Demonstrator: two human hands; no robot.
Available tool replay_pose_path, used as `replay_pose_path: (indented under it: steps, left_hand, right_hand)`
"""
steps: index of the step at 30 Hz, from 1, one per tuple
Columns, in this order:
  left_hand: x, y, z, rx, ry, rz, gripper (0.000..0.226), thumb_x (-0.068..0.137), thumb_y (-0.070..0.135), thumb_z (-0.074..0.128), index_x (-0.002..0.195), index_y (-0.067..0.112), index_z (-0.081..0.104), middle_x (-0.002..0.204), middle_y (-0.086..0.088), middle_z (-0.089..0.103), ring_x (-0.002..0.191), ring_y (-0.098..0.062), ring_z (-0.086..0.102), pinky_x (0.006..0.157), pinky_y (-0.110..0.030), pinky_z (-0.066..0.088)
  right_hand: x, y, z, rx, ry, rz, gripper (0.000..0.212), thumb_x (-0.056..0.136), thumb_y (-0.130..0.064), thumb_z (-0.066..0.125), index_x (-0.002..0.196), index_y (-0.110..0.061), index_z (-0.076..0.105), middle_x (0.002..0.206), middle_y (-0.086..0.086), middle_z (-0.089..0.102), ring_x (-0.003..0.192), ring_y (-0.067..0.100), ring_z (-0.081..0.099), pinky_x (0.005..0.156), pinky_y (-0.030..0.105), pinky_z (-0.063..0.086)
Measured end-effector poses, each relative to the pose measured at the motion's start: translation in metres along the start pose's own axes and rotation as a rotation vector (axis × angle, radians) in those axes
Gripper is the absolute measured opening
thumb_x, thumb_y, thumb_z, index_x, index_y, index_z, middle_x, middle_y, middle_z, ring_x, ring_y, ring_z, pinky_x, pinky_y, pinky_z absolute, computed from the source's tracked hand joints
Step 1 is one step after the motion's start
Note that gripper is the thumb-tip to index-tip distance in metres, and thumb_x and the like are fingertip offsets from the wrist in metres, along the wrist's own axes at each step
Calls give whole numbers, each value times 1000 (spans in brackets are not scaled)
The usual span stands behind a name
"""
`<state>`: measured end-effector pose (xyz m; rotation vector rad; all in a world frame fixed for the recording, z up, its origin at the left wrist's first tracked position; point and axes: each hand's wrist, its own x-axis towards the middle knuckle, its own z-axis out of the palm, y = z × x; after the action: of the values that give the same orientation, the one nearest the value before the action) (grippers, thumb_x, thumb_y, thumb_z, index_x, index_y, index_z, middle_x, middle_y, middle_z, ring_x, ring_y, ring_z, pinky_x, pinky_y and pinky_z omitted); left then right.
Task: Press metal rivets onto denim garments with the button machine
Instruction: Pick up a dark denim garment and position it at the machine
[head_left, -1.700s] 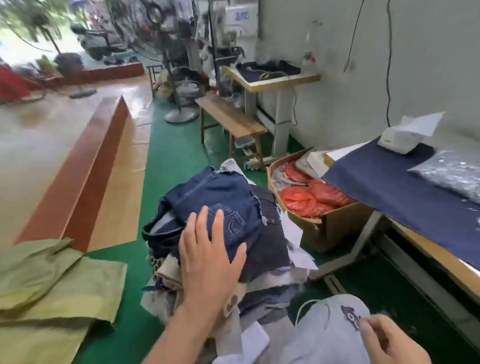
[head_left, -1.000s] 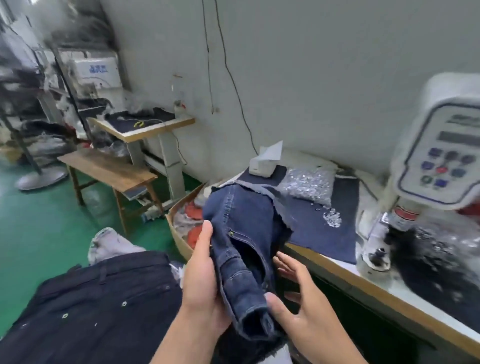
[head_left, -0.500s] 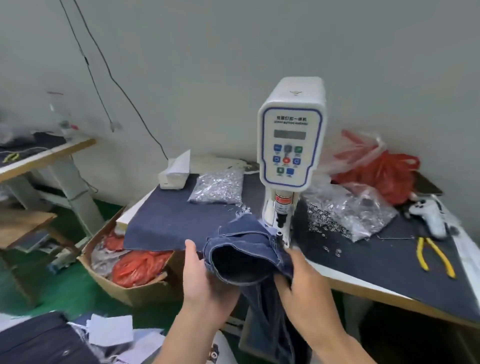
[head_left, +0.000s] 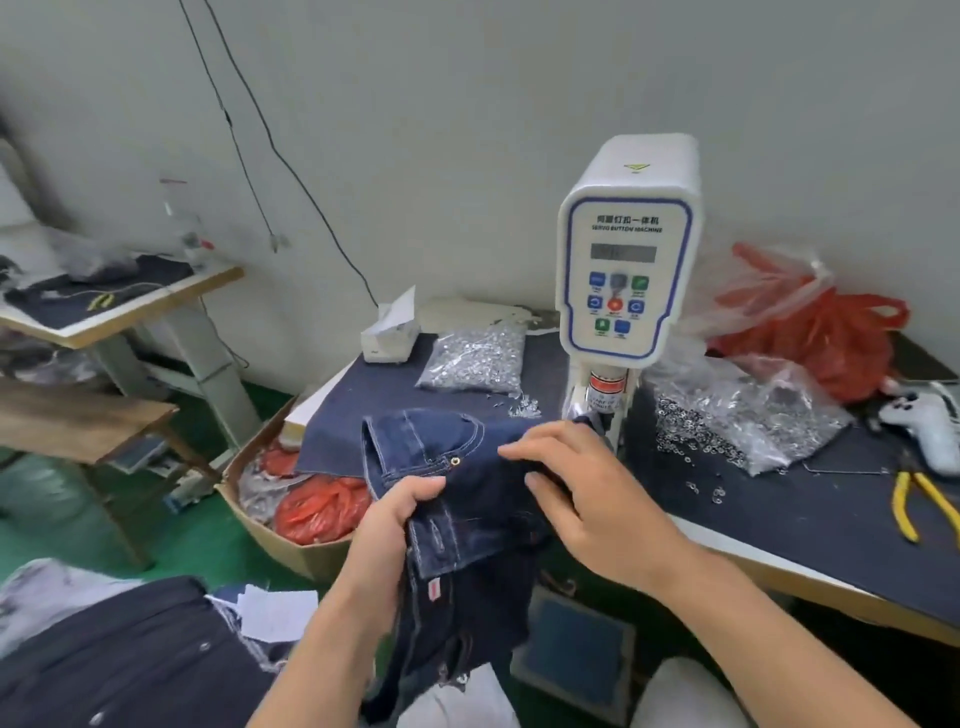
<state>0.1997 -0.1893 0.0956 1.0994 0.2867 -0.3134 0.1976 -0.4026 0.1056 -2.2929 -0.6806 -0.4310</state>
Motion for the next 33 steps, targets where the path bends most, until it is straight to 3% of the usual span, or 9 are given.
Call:
replay_pose_path:
  steps: [5,9,13,17,21,23,26,29,33]
  left_hand:
    - [1,41,-25,331,-40,48,52,60,6,74,108,-15,72,94,-31,75,81,-34,75,85,-41,63]
    - [-3,61,-32,436,-242,33,45,52,17,76,94,2,83,97,-27,77,78,-38,77,69,-40,64]
    - [17,66,-29,520,-289,57,36,61,17,79,96,10,84,106,-24,78,89,-35,78,77,-40,64]
    - [34,60,-18,665,-379,32,34,69,19,83,103,13,82,114,-21,77,99,-33,77,88,-41,63]
    - [48,53,-13,882,-499,1,20,89,19,78,108,22,82,119,-11,78,111,-30,75,95,-40,59]
    - [52,52,-10,1009,-527,32,16,98,21,73,113,24,79,119,-4,79,113,-25,75,98,-37,57]
    - [53,45,-9,1193,-467,184,17,105,21,65,119,28,72,115,8,79,108,-12,74,94,-29,57]
    - [52,30,-9,1071,-361,229,25,104,19,65,128,27,62,111,10,77,102,-11,75,89,-36,63]
    - [47,21,-9,1093,-386,406,53,102,28,64,140,58,42,121,23,64,102,10,63,86,-11,48]
  right_hand:
    - [46,-6,-17,19,-266,-49,57,98,-21,60,148,-44,46,158,-22,37,148,0,27,122,28,21]
    - [55,-8,-32,165,-441,24,37,92,-51,63,128,-52,57,119,-28,62,104,-2,60,86,16,47]
    - [39,5,-27,306,-451,48,11,94,-35,72,94,-27,65,85,-12,66,72,4,55,68,24,45]
    - [12,19,-27,257,-562,117,20,91,-37,71,84,-25,56,89,-15,60,82,2,54,74,15,40]
    - [1,22,-31,59,-559,57,24,93,-33,65,80,-29,45,100,-12,54,105,13,47,93,29,40]
    - [-3,21,-33,48,-521,66,27,95,-33,63,78,-30,42,93,-9,53,94,13,47,87,31,41]
    - [-7,25,-34,-30,-448,129,23,96,-45,63,84,-32,50,85,-7,53,79,9,47,76,27,39]
    - [-12,34,-41,-360,-517,212,16,98,-51,58,103,-36,59,98,-13,51,102,7,41,96,36,34]
    - [-18,32,-46,-133,-416,180,5,97,-36,66,95,-35,62,96,-15,59,105,2,47,93,30,40]
